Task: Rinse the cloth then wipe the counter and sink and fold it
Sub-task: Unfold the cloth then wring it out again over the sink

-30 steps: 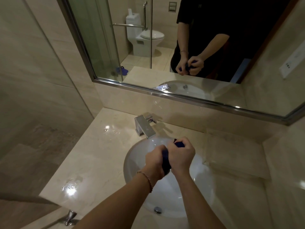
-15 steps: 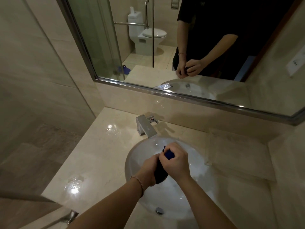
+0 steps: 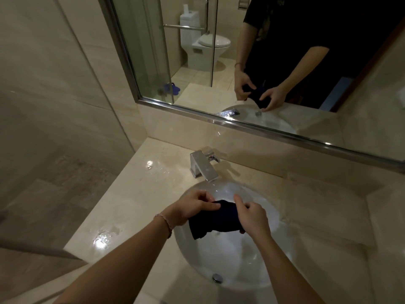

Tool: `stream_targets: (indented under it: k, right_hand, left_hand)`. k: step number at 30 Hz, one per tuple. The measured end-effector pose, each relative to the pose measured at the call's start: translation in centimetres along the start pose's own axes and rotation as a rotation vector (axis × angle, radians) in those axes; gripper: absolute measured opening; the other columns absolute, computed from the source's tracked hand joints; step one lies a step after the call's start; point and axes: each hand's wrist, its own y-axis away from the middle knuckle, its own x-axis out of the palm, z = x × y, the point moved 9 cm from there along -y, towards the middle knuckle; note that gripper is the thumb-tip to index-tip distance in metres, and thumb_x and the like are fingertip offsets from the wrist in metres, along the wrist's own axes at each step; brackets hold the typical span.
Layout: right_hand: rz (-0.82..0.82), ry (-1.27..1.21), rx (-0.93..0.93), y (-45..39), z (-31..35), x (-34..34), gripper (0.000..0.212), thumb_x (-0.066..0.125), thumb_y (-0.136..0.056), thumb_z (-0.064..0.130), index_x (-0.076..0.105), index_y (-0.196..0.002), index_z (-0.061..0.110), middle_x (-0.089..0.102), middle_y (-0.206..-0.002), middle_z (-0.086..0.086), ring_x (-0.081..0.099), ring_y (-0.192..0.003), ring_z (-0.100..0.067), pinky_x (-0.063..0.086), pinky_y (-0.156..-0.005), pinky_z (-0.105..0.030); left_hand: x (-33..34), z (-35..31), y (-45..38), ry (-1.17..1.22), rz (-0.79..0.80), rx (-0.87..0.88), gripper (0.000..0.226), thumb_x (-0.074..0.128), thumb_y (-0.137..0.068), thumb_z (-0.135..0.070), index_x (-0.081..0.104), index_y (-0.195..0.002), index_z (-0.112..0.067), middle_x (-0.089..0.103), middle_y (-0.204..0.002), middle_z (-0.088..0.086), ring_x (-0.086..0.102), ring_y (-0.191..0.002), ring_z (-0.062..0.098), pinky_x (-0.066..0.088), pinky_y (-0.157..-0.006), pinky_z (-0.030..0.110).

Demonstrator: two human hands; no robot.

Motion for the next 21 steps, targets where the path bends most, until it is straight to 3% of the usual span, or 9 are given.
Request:
stream_targets:
  k: [3, 5, 7, 9, 11, 14, 18, 21]
  right_hand:
    - [-0.064, -0.065, -0.019, 0.3, 0.5, 0.3, 0.062, 0.052, -0.091, 0.058, 0.061, -0.069, 0.001, 0.062, -0.066, -0.01, 0.067, -0.066, -0.026, 0.057, -0.061, -0.042]
    - [-0.081, -0.13, -0.041, 0.5, 1.5, 0.6, 0.054, 0.055, -0.093, 0.053, 0.06, -0.068, 0.006, 0.06, -0.067, -0.006, 0.065, -0.069, -0.024, 0.053, -0.062, -0.039]
    - [-0.073, -0.142, -0.092, 0.8, 2.9, 0.6, 0.046, 0.058, -0.093, 0.052, 0.06, -0.072, 0.011, 0.063, -0.074, -0.003, 0.064, -0.072, -0.019, 0.05, -0.064, -0.034]
    - [-0.036, -0.122, -0.156, 1.0, 4.2, 0.9, 0.043, 0.059, -0.093, 0.055, 0.061, -0.081, 0.013, 0.065, -0.081, -0.002, 0.065, -0.076, -0.016, 0.054, -0.065, -0.034]
    - [0.011, -0.072, -0.169, 1.1, 4.8, 1.5, 0.045, 0.054, -0.093, 0.061, 0.059, -0.09, 0.016, 0.065, -0.087, -0.001, 0.065, -0.079, -0.016, 0.058, -0.067, -0.035]
    - [0.076, 0.0, -0.091, 1.1, 4.3, 2.4, 0.054, 0.044, -0.094, 0.068, 0.058, -0.096, 0.016, 0.062, -0.092, -0.001, 0.062, -0.083, -0.016, 0.05, -0.062, -0.03]
    - [0.232, -0.257, 0.039, 1.7, 2.4, 3.4, 0.062, 0.045, -0.094, 0.067, 0.061, -0.082, 0.008, 0.067, -0.075, -0.005, 0.064, -0.068, -0.02, 0.044, -0.051, -0.027]
    - [0.358, -0.356, -0.021, 2.4, 2.7, 5.4, 0.06, 0.061, -0.084, 0.07, 0.067, -0.094, 0.012, 0.073, -0.089, -0.008, 0.071, -0.083, -0.025, 0.054, -0.059, -0.031]
  left_hand:
    - [-0.1, -0.2, 0.5, 0.019, 0.01, 0.018, 0.026, 0.077, -0.09, -0.029, 0.063, -0.098, -0.009, 0.068, -0.092, 0.012, 0.069, -0.073, 0.021, 0.057, -0.06, 0.031]
    - [0.7, 1.1, 1.0, 0.088, 0.099, -0.113, 0.052, 0.072, -0.091, -0.048, 0.061, -0.12, -0.007, 0.072, -0.103, 0.018, 0.073, -0.082, 0.03, 0.06, -0.063, 0.036]
    - [1.2, 2.2, 1.3, 0.084, 0.176, -0.187, 0.063, 0.067, -0.093, -0.055, 0.059, -0.13, -0.005, 0.073, -0.11, 0.023, 0.074, -0.089, 0.035, 0.061, -0.068, 0.04]
    - [0.5, 2.2, 0.9, 0.029, 0.107, -0.109, 0.052, 0.068, -0.095, -0.045, 0.063, -0.126, -0.004, 0.074, -0.11, 0.021, 0.074, -0.09, 0.032, 0.063, -0.075, 0.044]
    - [-0.8, 1.4, 0.6, 0.006, -0.058, 0.036, 0.035, 0.068, -0.097, -0.033, 0.066, -0.117, -0.004, 0.074, -0.103, 0.017, 0.073, -0.085, 0.026, 0.061, -0.083, 0.045]
    - [-2.0, 0.2, 0.9, 0.046, -0.184, 0.194, 0.022, 0.061, -0.102, -0.028, 0.067, -0.113, -0.009, 0.073, -0.105, 0.015, 0.073, -0.091, 0.029, 0.061, -0.084, 0.044]
    - [-4.0, -0.9, 1.9, 0.259, -0.255, 0.266, 0.018, 0.054, -0.105, -0.027, 0.065, -0.112, -0.014, 0.072, -0.107, 0.011, 0.071, -0.097, 0.029, 0.062, -0.078, 0.037]
    - [-5.2, -0.8, 2.0, 0.392, -0.282, 0.252, 0.02, 0.052, -0.106, -0.026, 0.063, -0.115, -0.012, 0.071, -0.11, 0.016, 0.069, -0.103, 0.036, 0.062, -0.083, 0.044]
